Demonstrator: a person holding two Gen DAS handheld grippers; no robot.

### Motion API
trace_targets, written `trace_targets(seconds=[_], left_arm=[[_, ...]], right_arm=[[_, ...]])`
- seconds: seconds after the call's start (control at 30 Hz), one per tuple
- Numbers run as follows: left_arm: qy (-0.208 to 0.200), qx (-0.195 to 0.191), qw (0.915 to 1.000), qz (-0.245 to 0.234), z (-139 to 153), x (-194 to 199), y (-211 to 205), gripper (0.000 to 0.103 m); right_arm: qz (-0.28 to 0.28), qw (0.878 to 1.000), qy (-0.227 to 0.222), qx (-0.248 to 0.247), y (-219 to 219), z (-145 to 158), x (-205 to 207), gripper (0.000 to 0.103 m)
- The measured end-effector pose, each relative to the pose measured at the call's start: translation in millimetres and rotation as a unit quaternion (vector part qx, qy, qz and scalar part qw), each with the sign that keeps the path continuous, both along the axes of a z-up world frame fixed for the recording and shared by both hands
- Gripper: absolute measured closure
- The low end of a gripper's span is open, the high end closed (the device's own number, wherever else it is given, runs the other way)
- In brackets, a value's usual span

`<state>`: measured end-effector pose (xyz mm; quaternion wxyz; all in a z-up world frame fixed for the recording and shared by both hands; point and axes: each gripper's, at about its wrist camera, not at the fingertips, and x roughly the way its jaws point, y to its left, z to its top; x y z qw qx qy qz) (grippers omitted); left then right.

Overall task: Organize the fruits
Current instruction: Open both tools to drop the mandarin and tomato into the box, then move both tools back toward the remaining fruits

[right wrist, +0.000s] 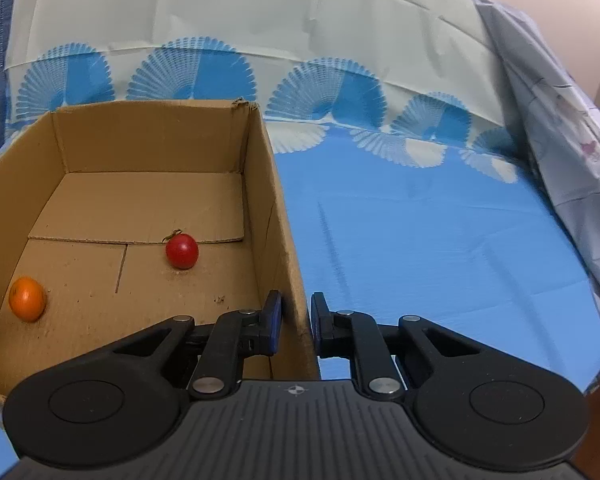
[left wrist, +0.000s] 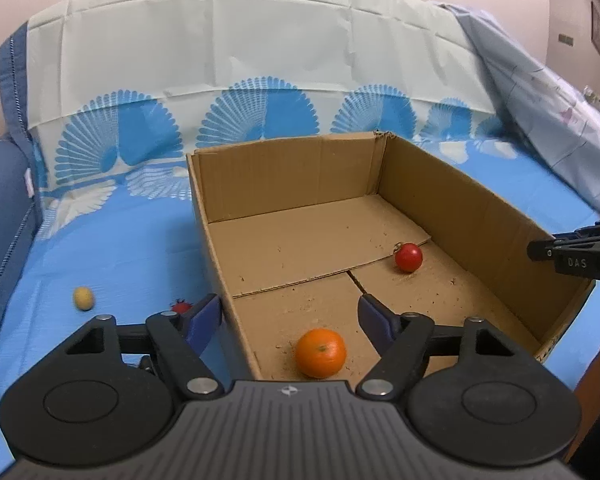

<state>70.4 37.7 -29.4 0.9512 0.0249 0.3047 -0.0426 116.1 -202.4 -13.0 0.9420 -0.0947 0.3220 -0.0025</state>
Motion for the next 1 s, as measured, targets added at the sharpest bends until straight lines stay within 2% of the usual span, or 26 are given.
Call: trace_targets(seconds=[0.13,0.3,0.37,0.4,0.43,0.6,0.8,1.0], left_arm=[[-0.007,0.013,0.9999,-0.002,-2,2,-5,0.023],[-0.009,0.015,0.9999,-0.002,-3,2,-6,0.023],[-0.009,0.012,0.9999,-0.002,-3,2,-5,0.022],[-0.01,0.014,0.9999,-0.002,-3,2,-5,0.022],[-0.012,0.016,0.9998,-0.002,-3,1,-5,0.022],[-0.035,0.019,0.9992,-0.006,2,-9,-8,0.022],[-0.071,0.019,0.9969,-0.026,10,-23,-13,0.022],[-0.089,0.011,0.9951,-0.041,17,-32,-12,0.02]], right_arm=[[-0.011,1.0,0.0,0.018,-6,2,-2,0.088],[-0.002,1.0,-0.013,-0.012,-1,2,-9,0.088],[0.001,1.0,-0.02,-0.015,1,4,-11,0.079],[0.002,1.0,-0.024,-0.013,1,5,-13,0.066],[0.005,0.999,-0.031,-0.01,1,8,-15,0.057],[0.013,0.999,-0.05,0.004,3,14,-22,0.055],[0.024,0.998,-0.058,-0.009,13,15,-28,0.052],[0.028,0.997,-0.074,-0.007,18,19,-33,0.05]])
